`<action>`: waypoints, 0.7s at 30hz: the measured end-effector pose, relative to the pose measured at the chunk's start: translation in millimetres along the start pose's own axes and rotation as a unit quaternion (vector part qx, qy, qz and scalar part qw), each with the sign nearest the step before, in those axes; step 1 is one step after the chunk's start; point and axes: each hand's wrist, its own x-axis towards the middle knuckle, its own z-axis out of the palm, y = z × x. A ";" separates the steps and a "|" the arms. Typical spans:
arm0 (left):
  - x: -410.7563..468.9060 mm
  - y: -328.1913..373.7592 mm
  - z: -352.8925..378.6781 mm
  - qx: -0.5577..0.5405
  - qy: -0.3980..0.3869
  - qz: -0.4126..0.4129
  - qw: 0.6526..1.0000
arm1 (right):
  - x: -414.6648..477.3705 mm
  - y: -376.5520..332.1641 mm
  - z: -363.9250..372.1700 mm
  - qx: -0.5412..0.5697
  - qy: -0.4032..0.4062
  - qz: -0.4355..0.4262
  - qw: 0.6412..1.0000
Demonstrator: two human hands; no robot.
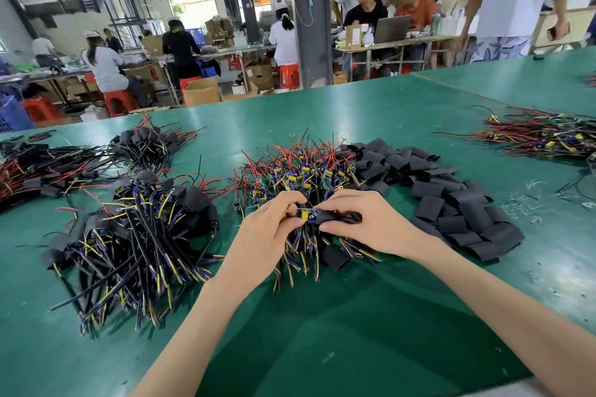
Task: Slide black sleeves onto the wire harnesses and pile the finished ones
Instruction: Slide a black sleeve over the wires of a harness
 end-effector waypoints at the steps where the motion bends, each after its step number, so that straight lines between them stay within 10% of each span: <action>1: -0.1 0.6 -0.5 0.000 0.000 0.001 1.000 | 0.0 0.3 -0.4 0.009 -0.003 0.004 1.000; 21: 0.5 0.1 5.0 -0.171 -0.003 -0.107 0.979 | -2.7 0.6 4.1 -0.194 0.050 -0.112 0.973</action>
